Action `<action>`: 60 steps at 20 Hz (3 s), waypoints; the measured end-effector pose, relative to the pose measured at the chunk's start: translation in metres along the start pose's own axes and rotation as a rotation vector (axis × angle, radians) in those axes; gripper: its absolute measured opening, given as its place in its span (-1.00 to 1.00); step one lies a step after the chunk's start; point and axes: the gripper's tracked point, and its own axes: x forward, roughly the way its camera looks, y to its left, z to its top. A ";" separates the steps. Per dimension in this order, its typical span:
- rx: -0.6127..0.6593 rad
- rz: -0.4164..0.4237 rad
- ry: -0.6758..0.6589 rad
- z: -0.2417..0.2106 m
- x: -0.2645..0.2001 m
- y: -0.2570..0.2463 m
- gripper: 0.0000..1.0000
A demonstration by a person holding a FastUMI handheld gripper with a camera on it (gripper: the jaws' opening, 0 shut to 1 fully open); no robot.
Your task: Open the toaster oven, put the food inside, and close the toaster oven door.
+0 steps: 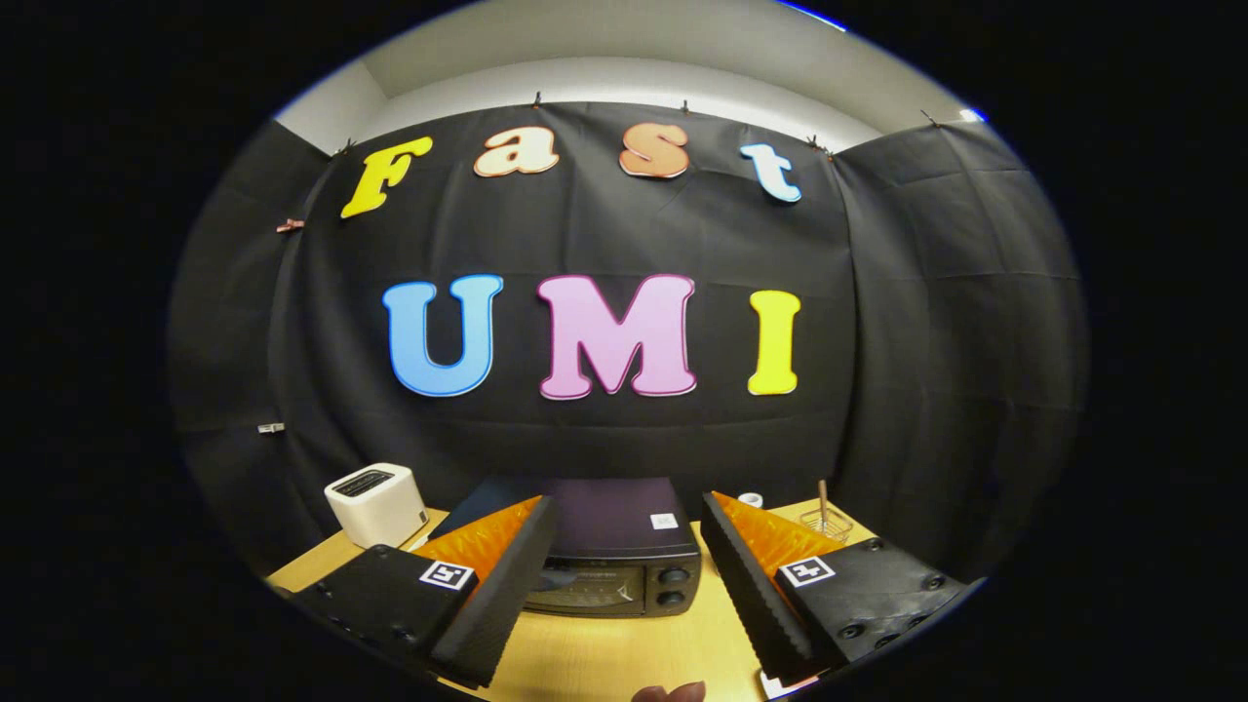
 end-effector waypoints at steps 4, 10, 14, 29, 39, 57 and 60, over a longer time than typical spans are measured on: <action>0.017 0.027 0.111 -0.050 0.035 0.042 0.96; 0.034 0.008 0.287 -0.130 0.086 0.072 0.97; 0.021 -0.012 0.312 -0.146 0.107 0.083 0.96; -0.007 0.023 0.378 -0.172 0.088 0.091 0.98; -0.065 0.009 0.532 -0.254 -0.007 0.081 0.97; 0.033 0.173 0.681 -0.230 -0.054 0.015 0.97; 0.062 0.162 0.766 -0.217 -0.074 -0.041 0.97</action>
